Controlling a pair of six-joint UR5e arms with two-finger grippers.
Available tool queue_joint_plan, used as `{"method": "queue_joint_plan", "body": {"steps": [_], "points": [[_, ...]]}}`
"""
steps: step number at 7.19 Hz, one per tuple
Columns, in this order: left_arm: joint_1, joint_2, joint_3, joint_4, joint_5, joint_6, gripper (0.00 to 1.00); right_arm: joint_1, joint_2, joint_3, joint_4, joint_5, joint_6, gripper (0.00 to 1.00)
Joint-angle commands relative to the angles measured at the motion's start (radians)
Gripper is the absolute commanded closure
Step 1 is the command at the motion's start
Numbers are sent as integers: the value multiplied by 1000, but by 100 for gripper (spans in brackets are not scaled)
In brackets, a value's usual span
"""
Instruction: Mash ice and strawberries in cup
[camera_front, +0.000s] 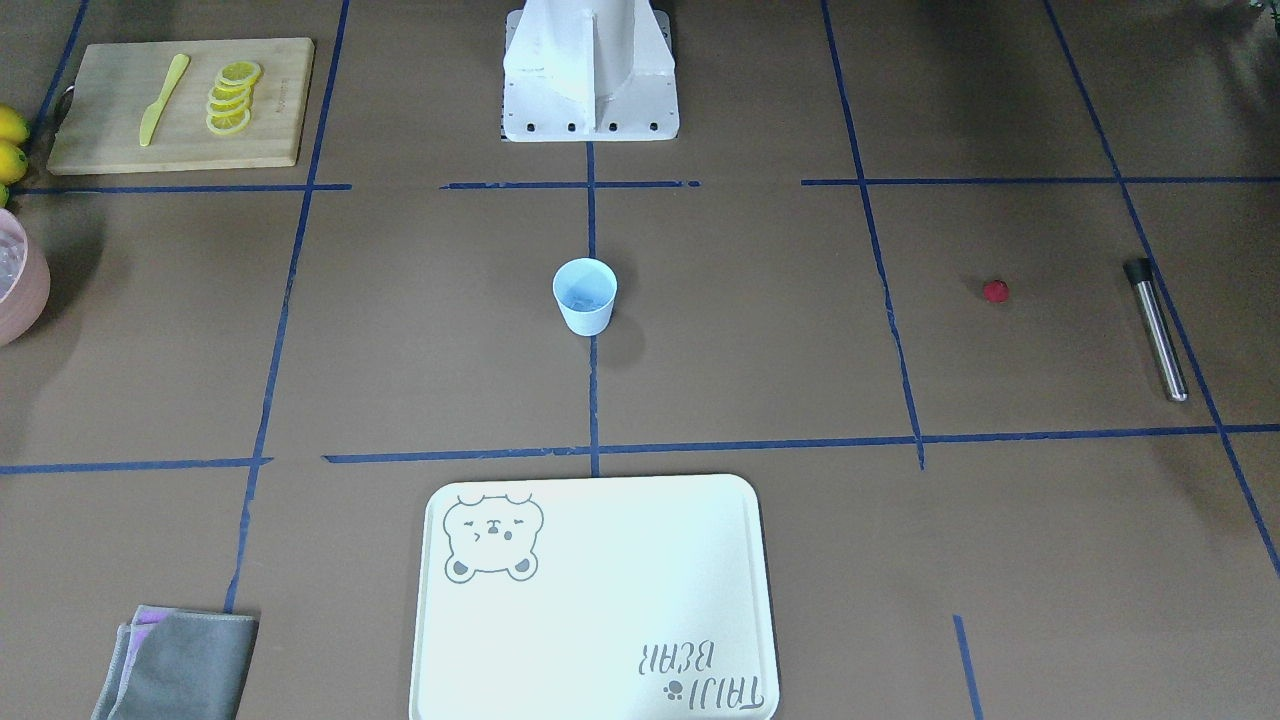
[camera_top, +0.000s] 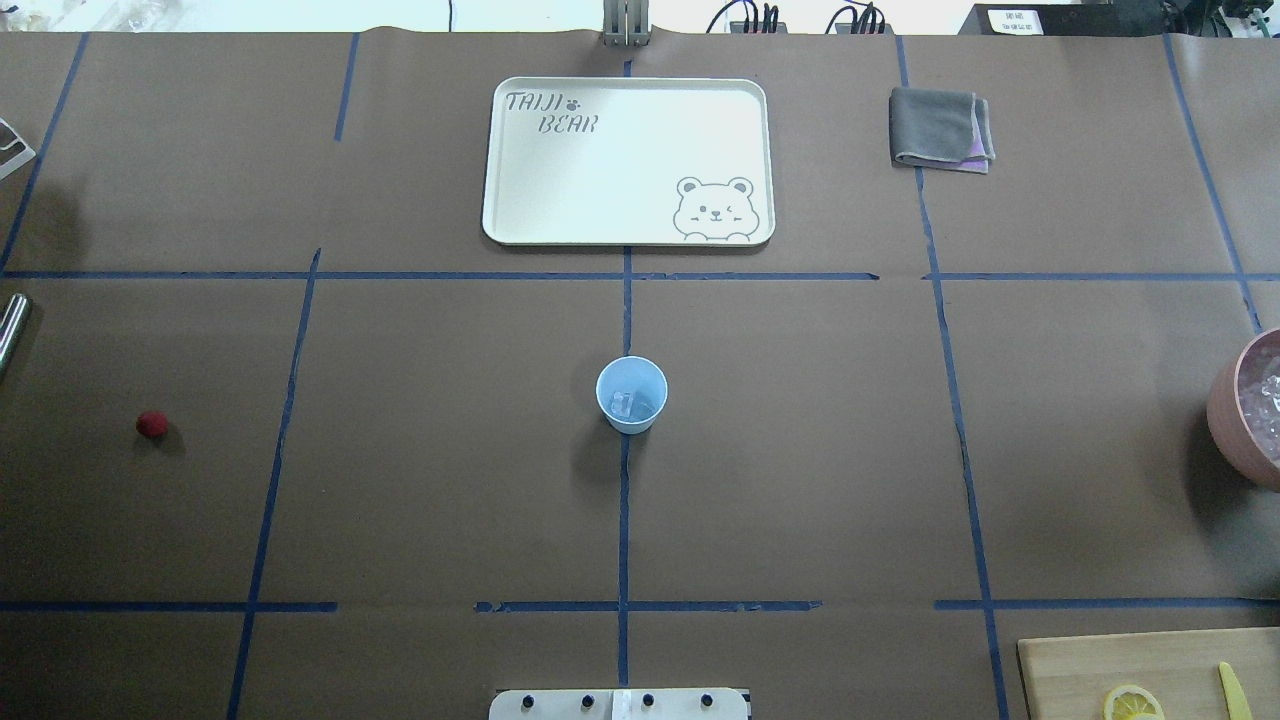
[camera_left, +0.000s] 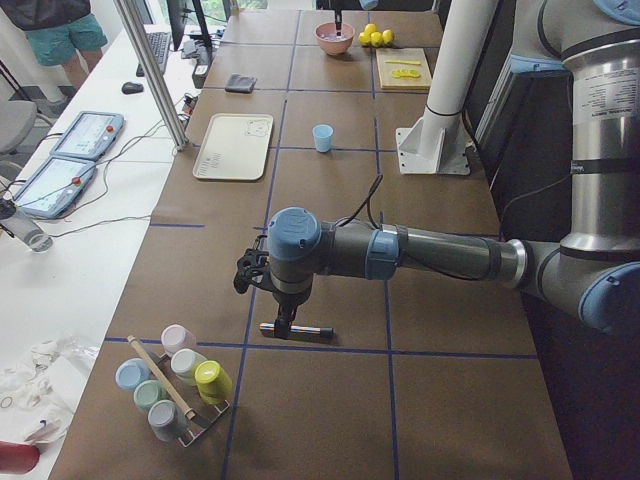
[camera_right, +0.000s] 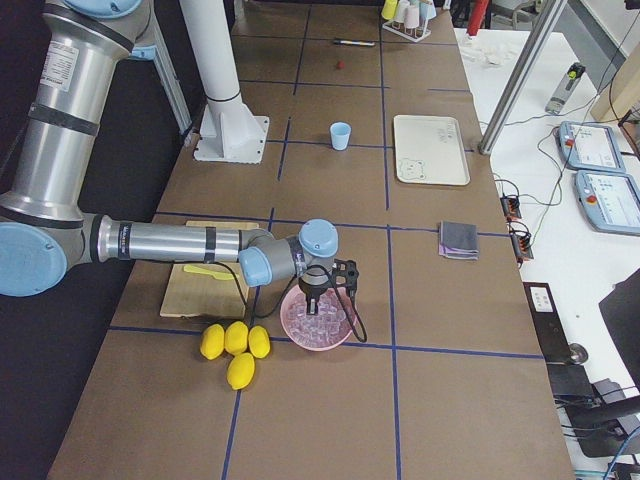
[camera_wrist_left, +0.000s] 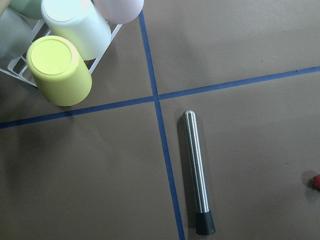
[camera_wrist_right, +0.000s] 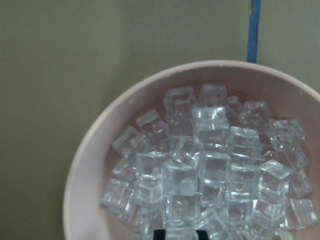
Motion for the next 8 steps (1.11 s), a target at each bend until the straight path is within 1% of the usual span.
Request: {"method": "queue_joint_plan", "body": {"steps": [1, 2, 3, 4, 5, 6, 7, 8], "points": [[0, 1, 0, 0, -1, 0, 0, 68, 4, 123, -20, 6, -2, 100], [0, 1, 0, 0, -1, 0, 0, 70, 44, 160, -22, 4, 14, 100], [-1, 1, 0, 0, -1, 0, 0, 65, 152, 163, -87, 10, 49, 100], [0, 1, 0, 0, -1, 0, 0, -2, 302, 164, -197, 18, 136, 100], [0, 1, 3, 0, 1, 0, 0, -98, 446, 162, -300, 15, 235, 100], [0, 1, 8, 0, 1, 0, 0, -201, 583, 160, -401, -11, 353, 100], [0, 1, 17, -2, 1, 0, 0, -325, 722, 159, -499, -70, 483, 100], [0, 1, 17, -2, 1, 0, 0, -457, 854, 148, -584, -183, 609, 100]]}}
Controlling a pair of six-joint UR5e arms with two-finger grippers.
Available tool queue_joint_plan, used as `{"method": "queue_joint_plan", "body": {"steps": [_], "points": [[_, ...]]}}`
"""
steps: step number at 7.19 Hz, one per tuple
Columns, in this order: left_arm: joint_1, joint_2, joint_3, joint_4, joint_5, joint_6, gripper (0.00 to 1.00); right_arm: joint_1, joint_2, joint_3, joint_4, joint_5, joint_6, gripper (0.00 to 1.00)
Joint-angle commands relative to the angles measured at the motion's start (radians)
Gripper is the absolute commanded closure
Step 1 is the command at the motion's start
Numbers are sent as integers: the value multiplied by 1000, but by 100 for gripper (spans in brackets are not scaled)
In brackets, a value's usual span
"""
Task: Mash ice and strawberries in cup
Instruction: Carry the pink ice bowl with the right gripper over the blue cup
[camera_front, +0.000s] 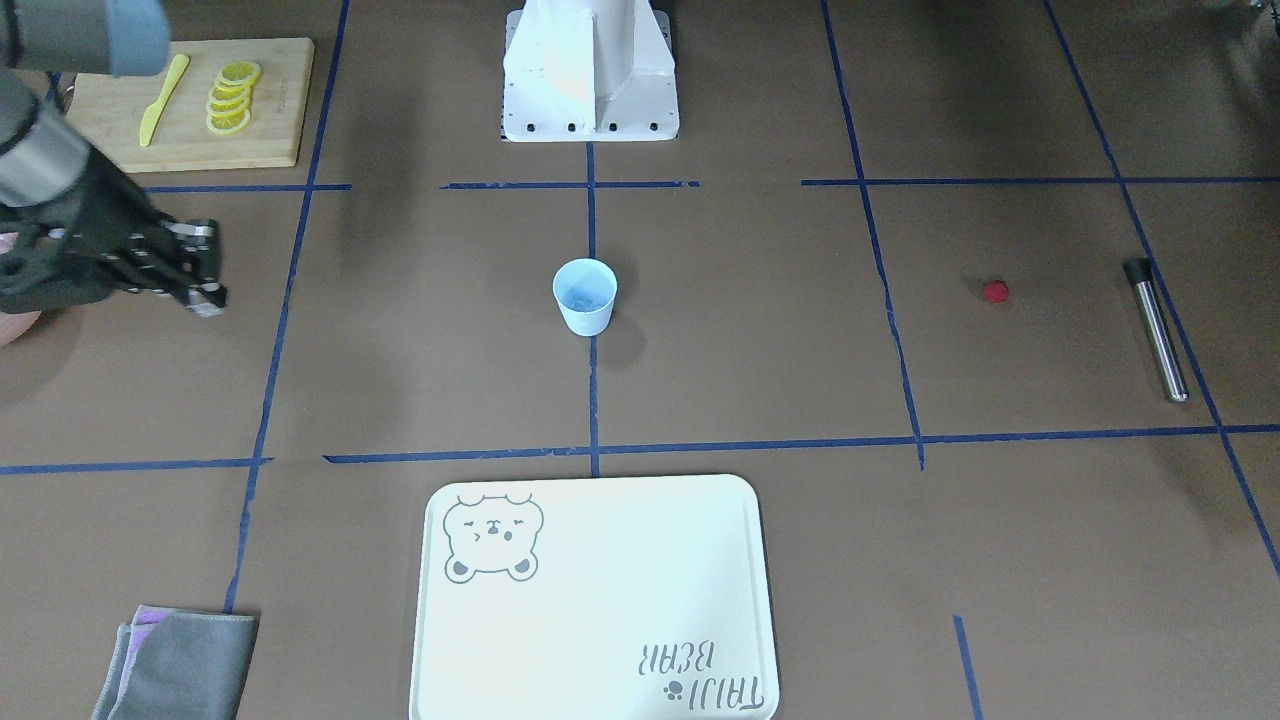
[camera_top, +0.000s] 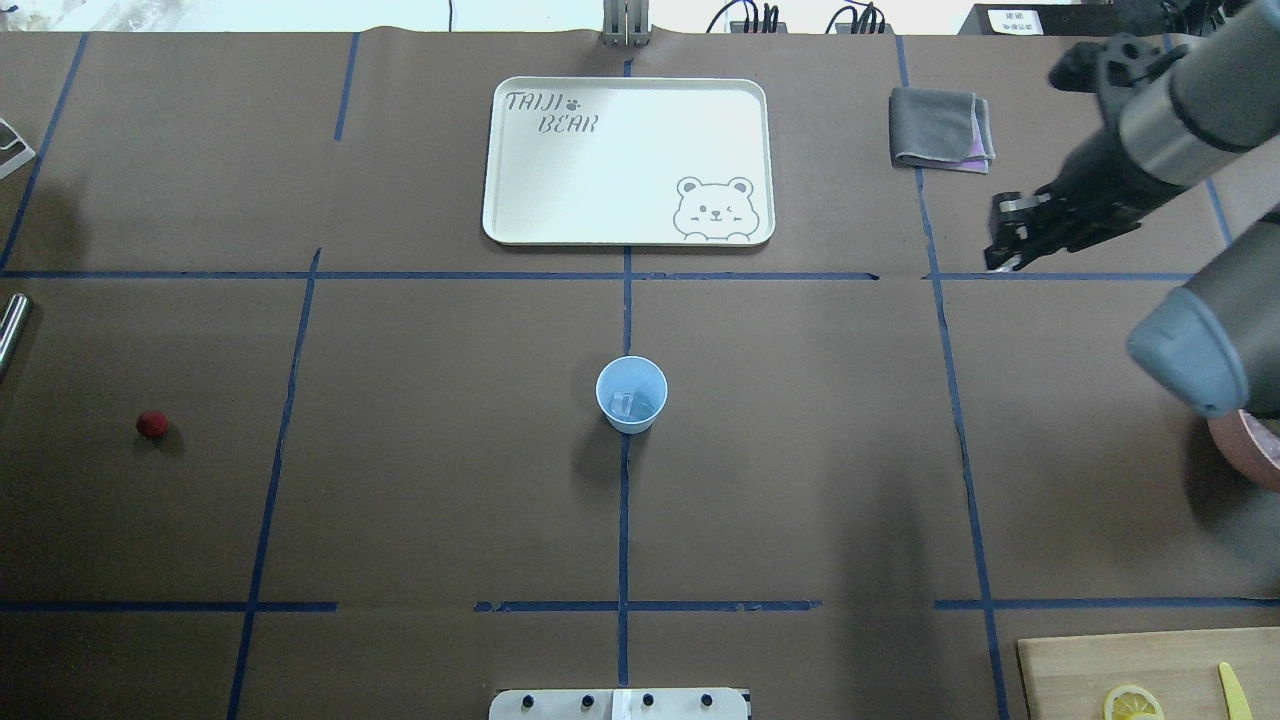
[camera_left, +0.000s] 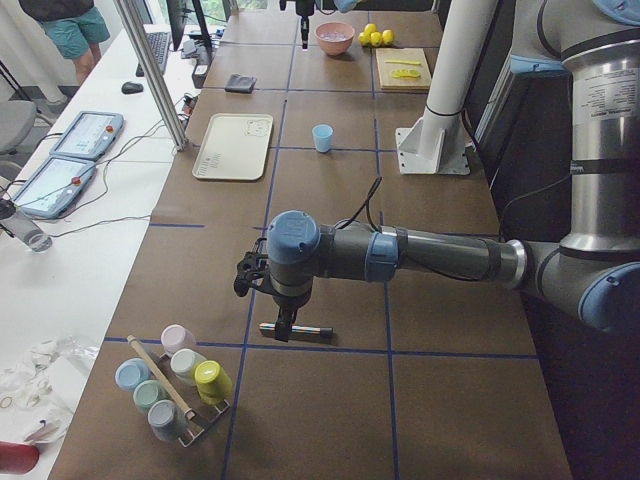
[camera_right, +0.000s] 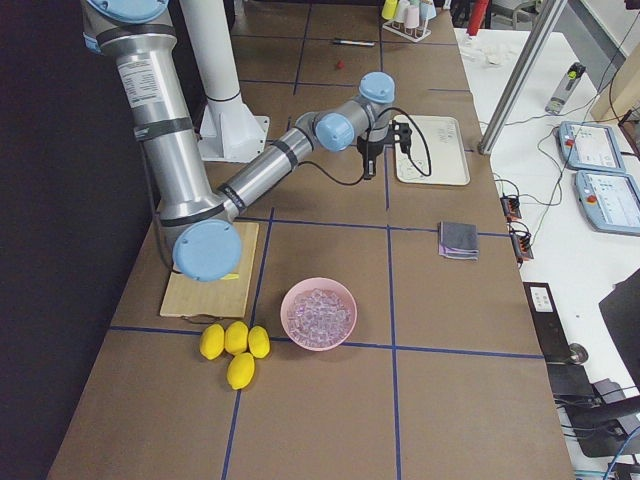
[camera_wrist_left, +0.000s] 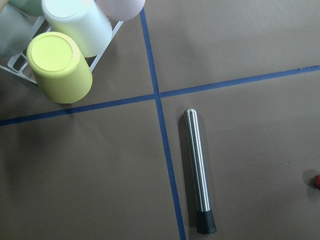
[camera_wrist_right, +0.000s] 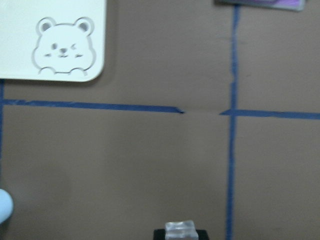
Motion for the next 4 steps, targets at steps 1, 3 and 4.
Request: {"method": "queue_joint_plan", "body": {"steps": [1, 3, 4], "points": [[0, 0, 7, -1, 0, 0, 0, -256, 241, -21, -128, -207, 259, 100], [0, 0, 8, -1, 2, 0, 0, -383, 427, -202, -117, -316, 369, 100], [0, -2, 11, -2, 2, 0, 0, -405, 469, -284, -81, -340, 381, 100]]}}
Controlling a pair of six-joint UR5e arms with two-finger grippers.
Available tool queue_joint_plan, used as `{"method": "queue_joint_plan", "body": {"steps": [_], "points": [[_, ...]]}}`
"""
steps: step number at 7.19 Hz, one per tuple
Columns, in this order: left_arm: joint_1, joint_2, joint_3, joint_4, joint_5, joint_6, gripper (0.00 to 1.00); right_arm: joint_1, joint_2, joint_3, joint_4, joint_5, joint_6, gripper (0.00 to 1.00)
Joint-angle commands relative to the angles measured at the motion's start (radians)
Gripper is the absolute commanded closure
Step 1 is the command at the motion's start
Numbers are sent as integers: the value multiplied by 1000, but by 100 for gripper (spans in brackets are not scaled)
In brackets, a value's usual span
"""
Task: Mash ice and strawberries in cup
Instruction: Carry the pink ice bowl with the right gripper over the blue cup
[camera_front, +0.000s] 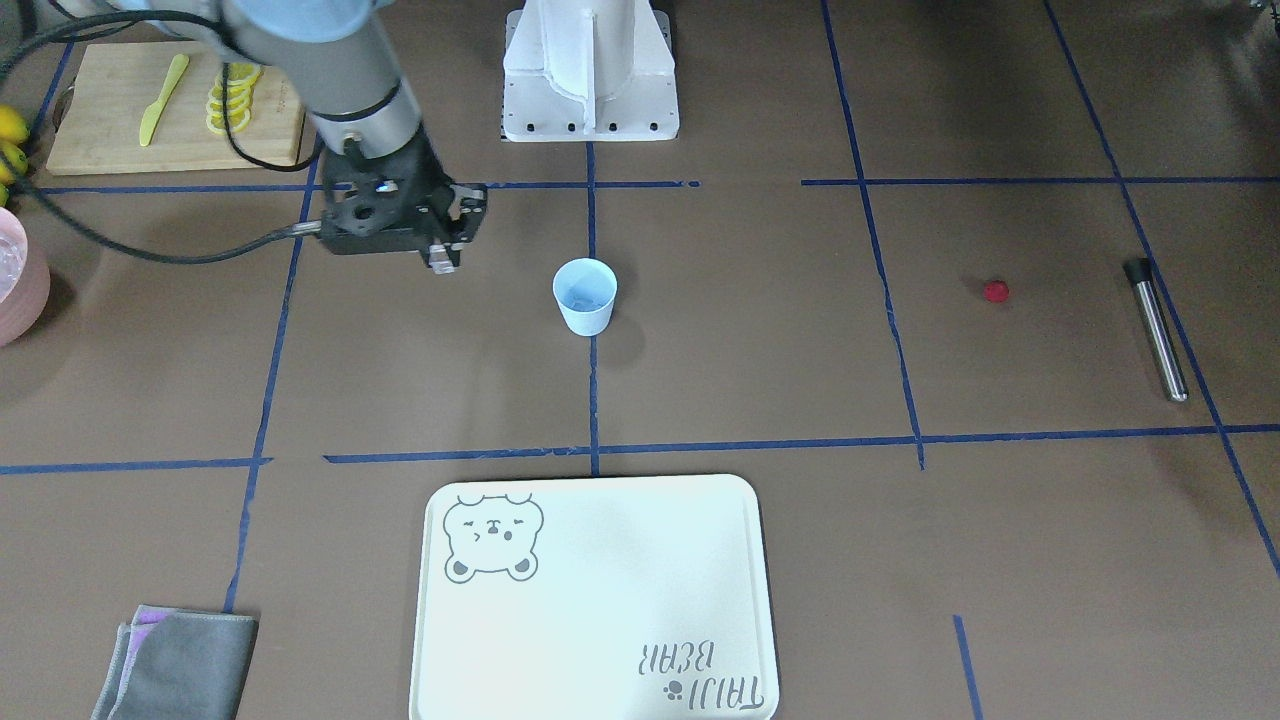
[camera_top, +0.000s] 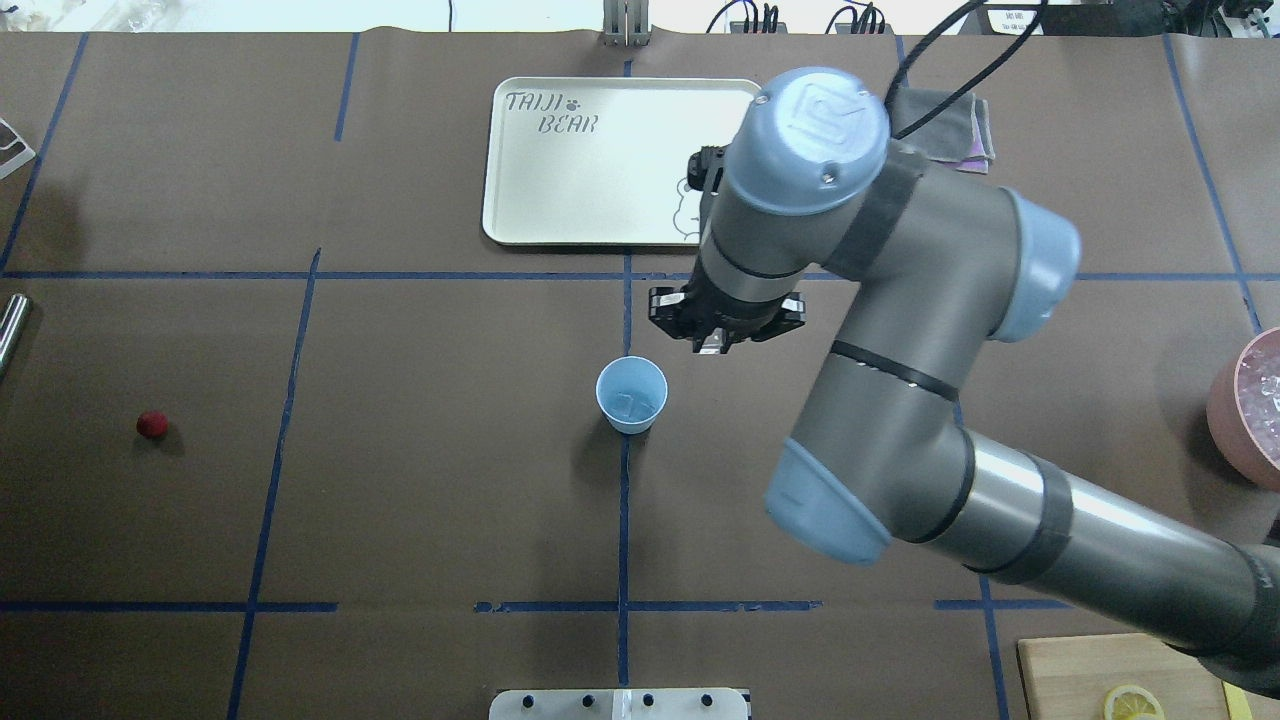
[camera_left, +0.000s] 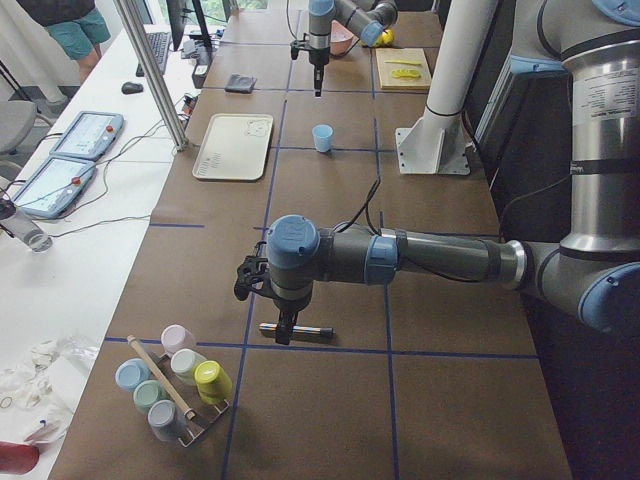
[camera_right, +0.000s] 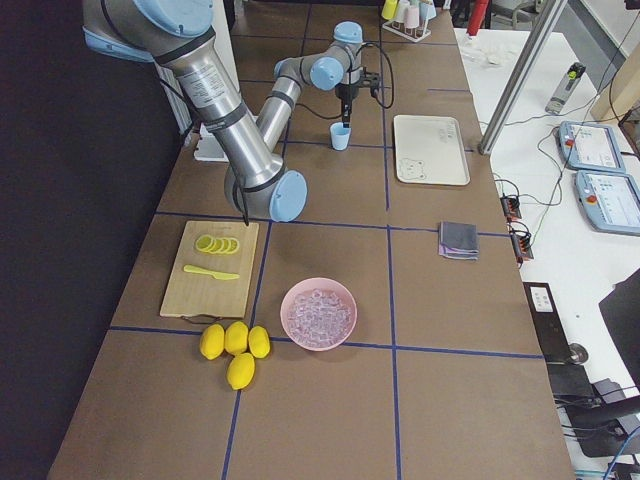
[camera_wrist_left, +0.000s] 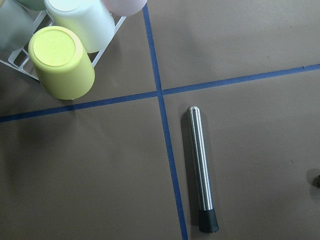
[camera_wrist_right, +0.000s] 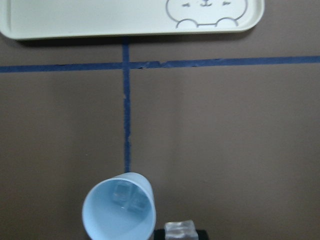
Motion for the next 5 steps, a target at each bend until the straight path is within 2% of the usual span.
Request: {"method": "queue_joint_plan", "body": {"steps": [1, 2, 4, 5], "points": [[0, -1, 3, -1, 1, 2, 0, -73, 87, -132, 33, -79, 38, 100], [0, -1, 3, -1, -1, 2, 0, -98, 88, -148, 34, -108, 40, 100], [0, -1, 3, -1, -1, 2, 0, -103, 87, -175, 58, -111, 38, 98], [0, -1, 3, -1, -1, 2, 0, -103, 88, -177, 62, -110, 38, 92]]}}
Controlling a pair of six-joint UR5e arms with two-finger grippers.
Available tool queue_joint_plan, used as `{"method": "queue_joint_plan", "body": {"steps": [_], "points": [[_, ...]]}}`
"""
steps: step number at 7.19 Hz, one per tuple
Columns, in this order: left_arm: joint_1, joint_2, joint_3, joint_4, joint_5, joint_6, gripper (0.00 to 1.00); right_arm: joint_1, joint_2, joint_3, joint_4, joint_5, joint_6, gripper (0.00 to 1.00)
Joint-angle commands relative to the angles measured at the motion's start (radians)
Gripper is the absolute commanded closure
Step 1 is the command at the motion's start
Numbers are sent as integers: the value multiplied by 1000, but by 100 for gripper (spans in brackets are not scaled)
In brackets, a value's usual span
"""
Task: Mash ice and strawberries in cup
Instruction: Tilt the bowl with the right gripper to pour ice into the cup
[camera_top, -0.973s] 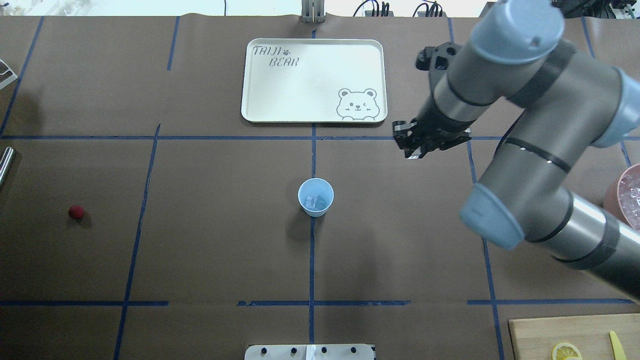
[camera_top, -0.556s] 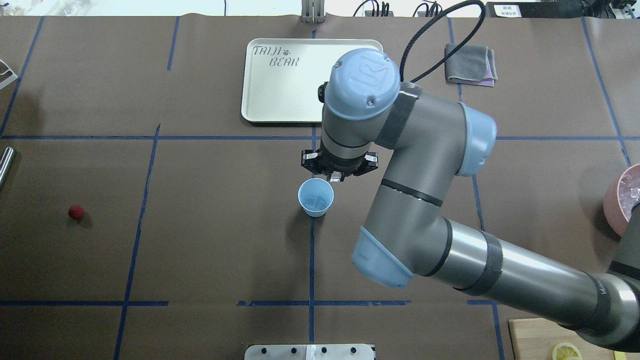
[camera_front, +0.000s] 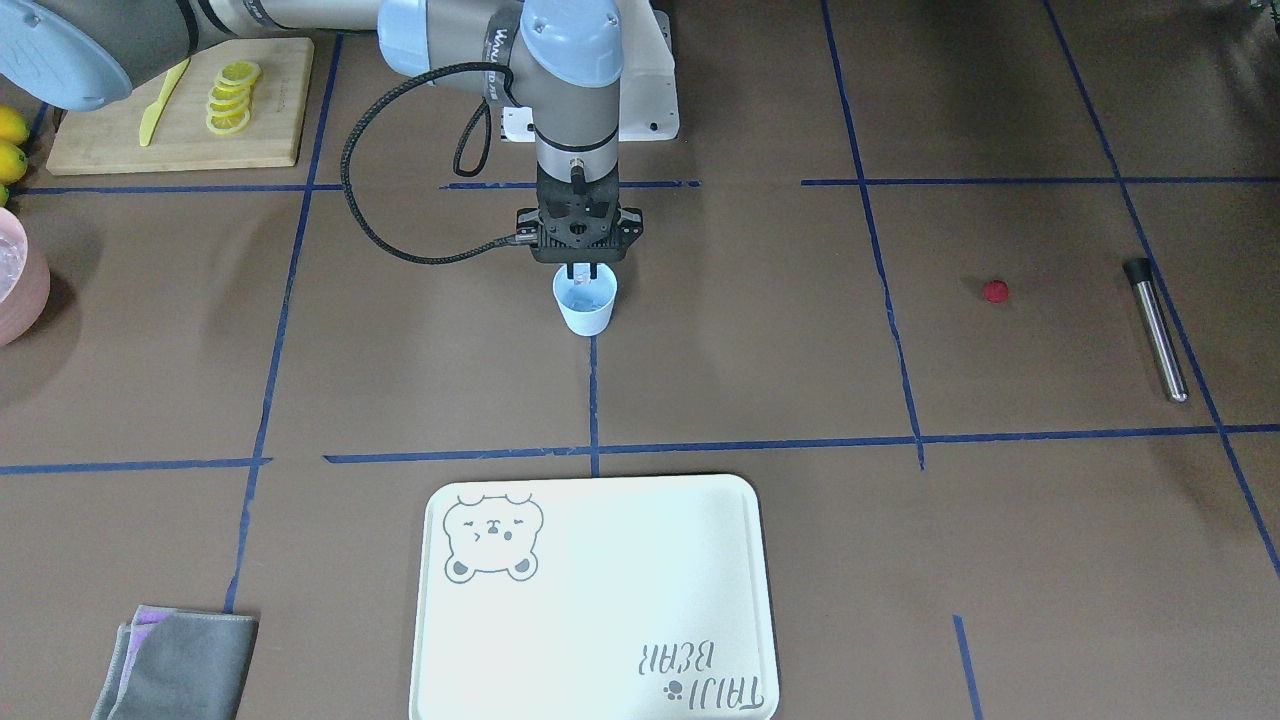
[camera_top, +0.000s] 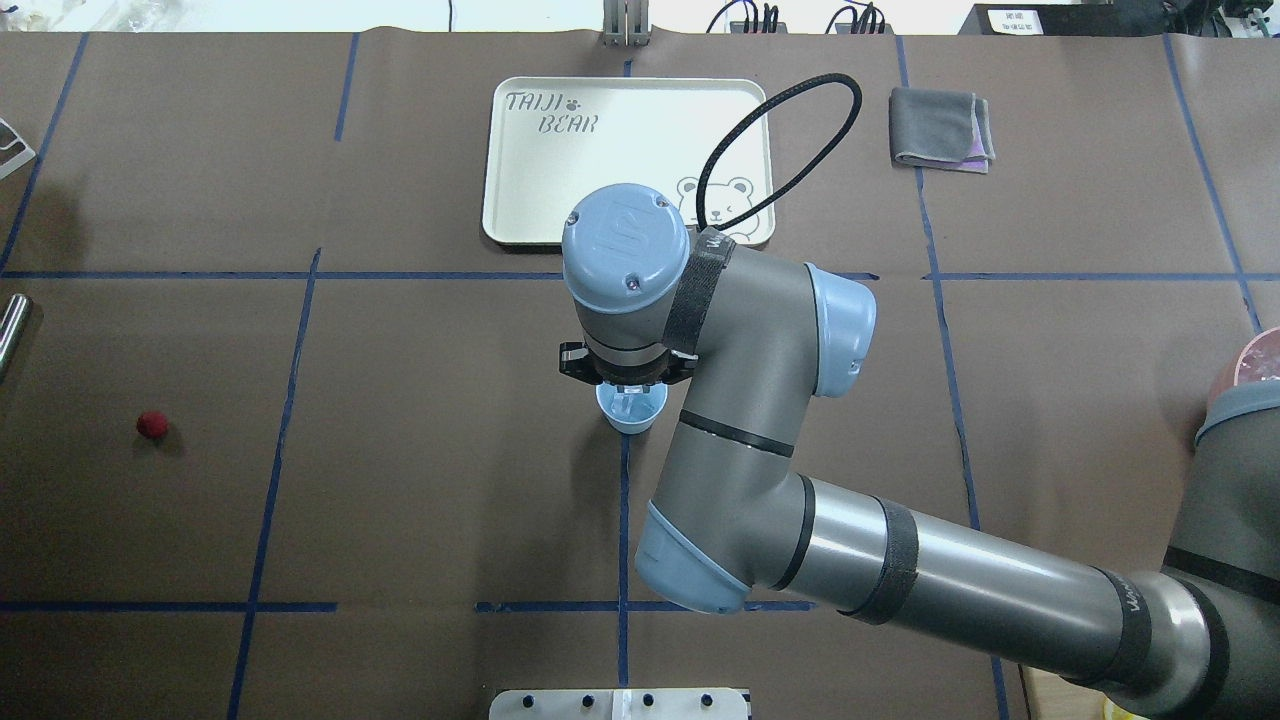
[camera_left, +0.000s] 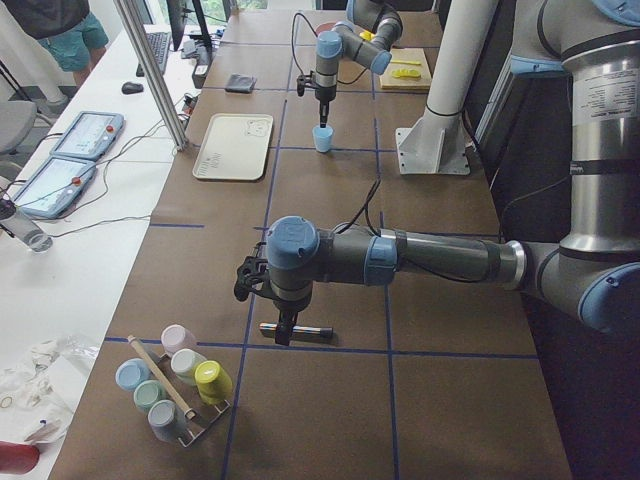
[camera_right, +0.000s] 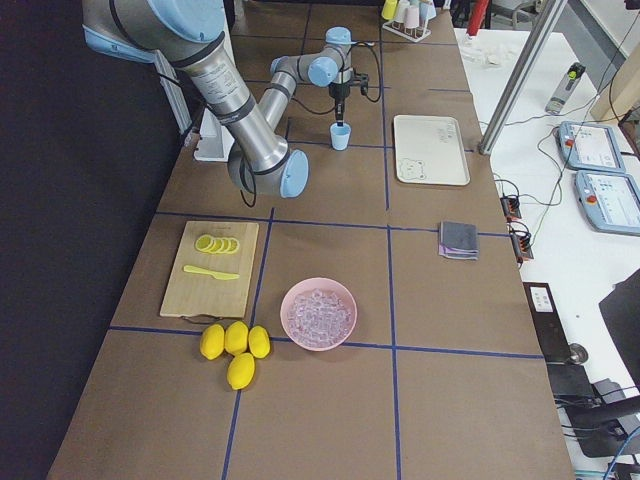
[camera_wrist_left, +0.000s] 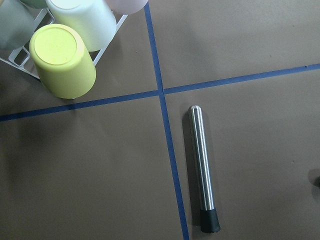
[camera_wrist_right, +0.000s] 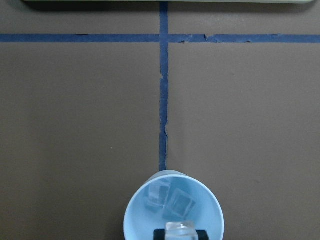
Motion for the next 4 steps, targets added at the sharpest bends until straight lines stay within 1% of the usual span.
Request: {"method": "queue_joint_plan", "body": {"steps": [1, 2, 4], "points": [[0, 0, 0, 0, 1, 0, 0, -2, 2, -7, 12, -1, 2, 50], [0, -3, 2, 0, 1, 2, 0, -2, 0, -5, 13, -3, 0, 1], [0, -3, 2, 0, 1, 0, 0, 0, 2, 7, 33, -18, 2, 0]]}}
